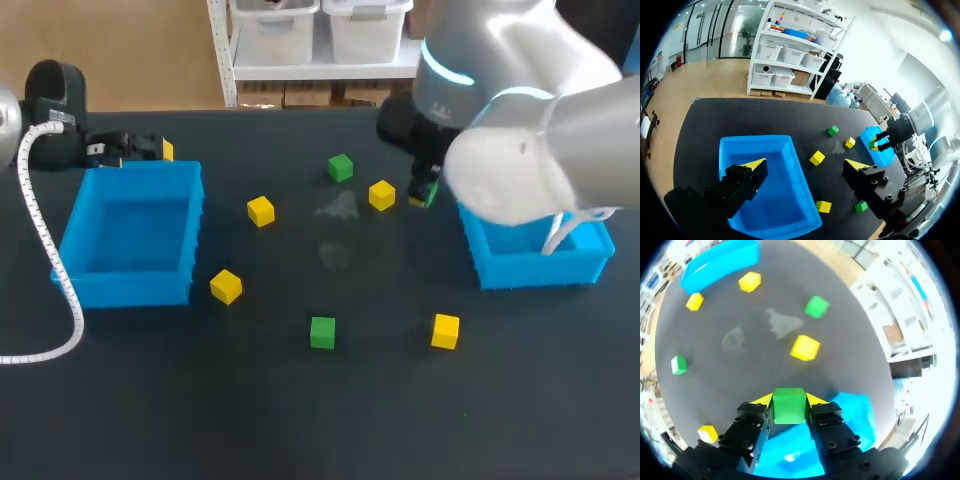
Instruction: Put the green cubes in the right bin and the yellow cubes in the left bin.
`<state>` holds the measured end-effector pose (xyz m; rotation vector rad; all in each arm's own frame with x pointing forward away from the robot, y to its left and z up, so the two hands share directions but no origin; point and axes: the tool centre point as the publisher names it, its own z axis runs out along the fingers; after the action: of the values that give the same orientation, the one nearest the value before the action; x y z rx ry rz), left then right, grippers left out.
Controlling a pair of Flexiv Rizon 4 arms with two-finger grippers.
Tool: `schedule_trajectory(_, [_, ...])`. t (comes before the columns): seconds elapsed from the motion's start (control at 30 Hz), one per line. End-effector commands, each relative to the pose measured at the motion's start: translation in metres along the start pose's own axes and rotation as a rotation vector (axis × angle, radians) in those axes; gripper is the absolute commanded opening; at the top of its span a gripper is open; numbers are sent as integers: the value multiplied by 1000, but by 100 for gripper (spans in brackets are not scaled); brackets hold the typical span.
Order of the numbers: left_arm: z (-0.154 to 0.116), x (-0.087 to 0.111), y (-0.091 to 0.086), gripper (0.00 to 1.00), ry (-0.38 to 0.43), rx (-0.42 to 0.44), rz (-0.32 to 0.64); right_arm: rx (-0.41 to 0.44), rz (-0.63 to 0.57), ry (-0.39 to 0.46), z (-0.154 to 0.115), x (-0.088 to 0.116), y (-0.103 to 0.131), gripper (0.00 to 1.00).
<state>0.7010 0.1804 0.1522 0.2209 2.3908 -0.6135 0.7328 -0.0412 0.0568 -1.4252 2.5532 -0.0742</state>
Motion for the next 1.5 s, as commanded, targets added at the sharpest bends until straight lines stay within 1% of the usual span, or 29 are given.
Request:
schedule_trajectory(0.03, [0,1,3,100,-6,12,3,43,68,-37,-21,19,-18,0])
schedule_trajectory(0.23, [0,1,3,100,-6,12,3,81,200,-43,-30,39,-47,0])
schedule_trajectory(0.47, [0,1,3,100,-6,12,3,111,353,-4,-23,73,-71,0])
schedule_trajectory(0.67, [0,1,3,100,-6,12,3,95,461,44,-5,103,-77,0])
schedule_trajectory(0.8, [0,1,3,100,-6,12,3,75,472,57,6,112,-75,0])
schedule_trajectory(0.83, [0,1,3,100,-6,12,3,74,471,57,6,112,-75,7])
schedule_trajectory(0.87, [0,1,3,100,-6,12,3,74,469,56,6,112,-75,25])
schedule_trajectory(0.9, [0,1,3,100,-6,12,3,74,469,55,6,112,-74,47])
schedule_trajectory(0.93, [0,1,3,100,-6,12,3,72,461,54,6,112,-73,99])
schedule_trajectory(1.13, [0,1,3,100,-6,12,3,88,425,54,-3,105,-74,100])
schedule_trajectory(1.27, [0,1,3,100,-6,12,3,91,370,40,-15,92,-70,100])
schedule_trajectory(1.43, [0,1,3,100,-6,12,3,76,250,19,-31,69,-53,100])
schedule_trajectory(1.5, [0,1,3,100,-6,12,3,56,176,5,-38,58,-40,100])
